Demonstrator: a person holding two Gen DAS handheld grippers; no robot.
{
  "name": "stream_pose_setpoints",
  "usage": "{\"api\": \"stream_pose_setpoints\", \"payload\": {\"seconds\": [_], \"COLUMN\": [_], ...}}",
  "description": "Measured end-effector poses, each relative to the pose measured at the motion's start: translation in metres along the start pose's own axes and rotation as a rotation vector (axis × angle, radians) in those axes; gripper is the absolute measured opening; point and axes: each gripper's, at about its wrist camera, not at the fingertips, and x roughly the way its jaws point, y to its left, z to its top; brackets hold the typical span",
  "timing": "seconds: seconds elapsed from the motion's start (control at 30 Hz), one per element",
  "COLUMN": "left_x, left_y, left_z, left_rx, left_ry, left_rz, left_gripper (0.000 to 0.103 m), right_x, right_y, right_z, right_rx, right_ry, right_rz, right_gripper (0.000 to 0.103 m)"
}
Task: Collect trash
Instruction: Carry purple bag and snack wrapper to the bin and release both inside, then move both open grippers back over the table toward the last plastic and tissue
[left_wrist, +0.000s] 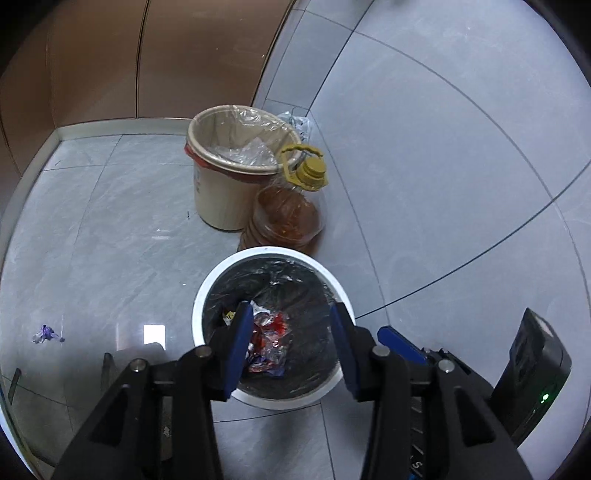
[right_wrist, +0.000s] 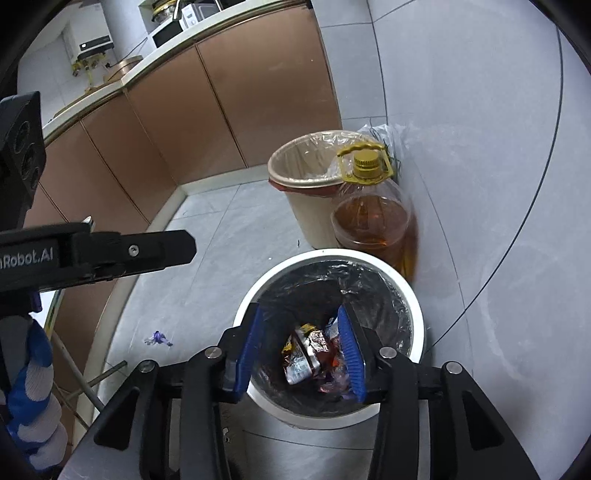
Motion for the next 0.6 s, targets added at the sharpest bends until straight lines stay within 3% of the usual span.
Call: {"api": "stream_pose_setpoints", "payload": {"seconds": [0.2, 0.33, 0.5, 0.6], "left_x": [-0.041, -0.089, -0.167, -0.208], "left_y": [0.003, 0.008, 0.015, 0.021], "left_z": [-0.015, -0.033, -0.065, -0.085], "left_rx": [-0.011, -0.017, -0.021, -0.026], "left_ry": [-0.060, -0.130, -0.259, -0.335], "left_rz": [-0.005, 0.028, 0.131, 0.205], "left_gripper": [0.041, 0.041, 0.042, 0.049], "right_x": [-0.026, -0.059, -0.114, -0.150], "right_y": [0.016, 0.036, 0.070, 0.099], "right_z": [-0.006, -0.007, -0.009, -0.013], "right_rx": [-0.023, -0.044, -0.076, -0.116], "right_ry": [-0.026, -0.075, -0.151, -0.197], "right_rz": [0.013, 0.043, 0.090, 0.124], "right_gripper": [0.043, 0.044, 0.049, 0.052]}}
